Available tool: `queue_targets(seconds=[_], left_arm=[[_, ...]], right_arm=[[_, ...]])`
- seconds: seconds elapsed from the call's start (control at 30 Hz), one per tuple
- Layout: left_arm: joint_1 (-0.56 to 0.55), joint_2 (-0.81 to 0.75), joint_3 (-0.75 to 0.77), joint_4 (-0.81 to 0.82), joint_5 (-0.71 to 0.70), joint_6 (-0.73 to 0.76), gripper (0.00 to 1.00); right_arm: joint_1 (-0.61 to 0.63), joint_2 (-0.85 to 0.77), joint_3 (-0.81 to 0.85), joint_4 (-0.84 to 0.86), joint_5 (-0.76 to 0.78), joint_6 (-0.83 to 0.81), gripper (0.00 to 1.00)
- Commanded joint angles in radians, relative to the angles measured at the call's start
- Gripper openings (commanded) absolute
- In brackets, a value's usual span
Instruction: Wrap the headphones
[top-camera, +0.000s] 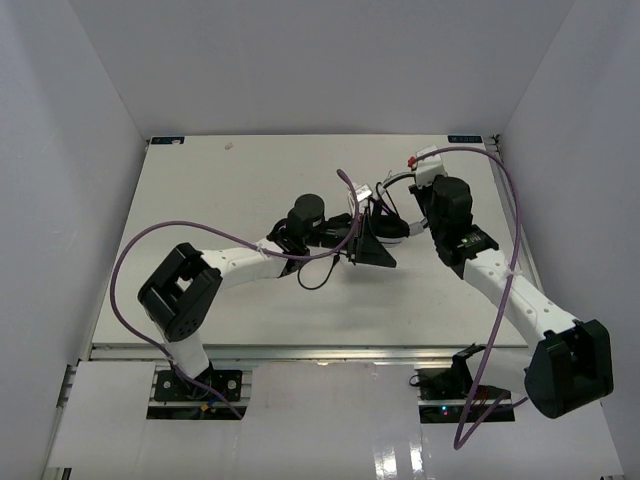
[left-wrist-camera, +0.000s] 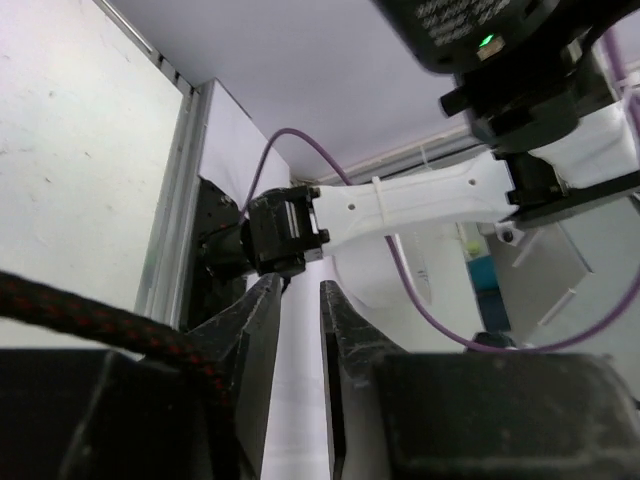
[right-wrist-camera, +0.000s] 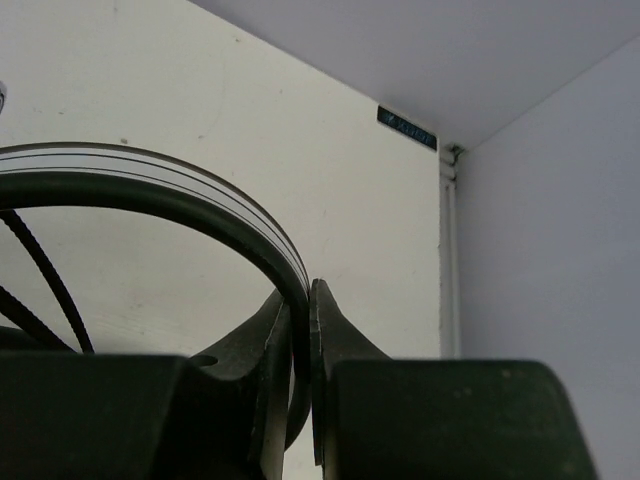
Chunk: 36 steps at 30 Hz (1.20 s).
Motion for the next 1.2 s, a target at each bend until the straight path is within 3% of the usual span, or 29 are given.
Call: queue_targets(seconds=[0.0, 0.2, 0.6, 1.17], left_arm=[[-0.091, -0.077, -0.021, -0.032, -0.173, 0.206, 0.43], [-0.186, -0.141, -0.139, -0.075, -0.462, 0.473, 0.59], [-0.229, 0.011, -0.211, -0.055, -0.651, 0.697, 0.63], [-0.209, 0.099, -0.367, 0.070, -0.688, 0.799, 0.65]], right_arm=[[-0.060, 0.062, 0.213, -0.027, 0.074, 0.366, 0.08], [-0.146, 0.108, 0.361, -0.203, -0.173, 0.620, 0.08], [-0.298, 0.128, 0.521, -0.325, -0.604, 0.925, 0.08], [-0.608, 0.087, 0.667, -0.373, -1.001, 1.065, 0.08]])
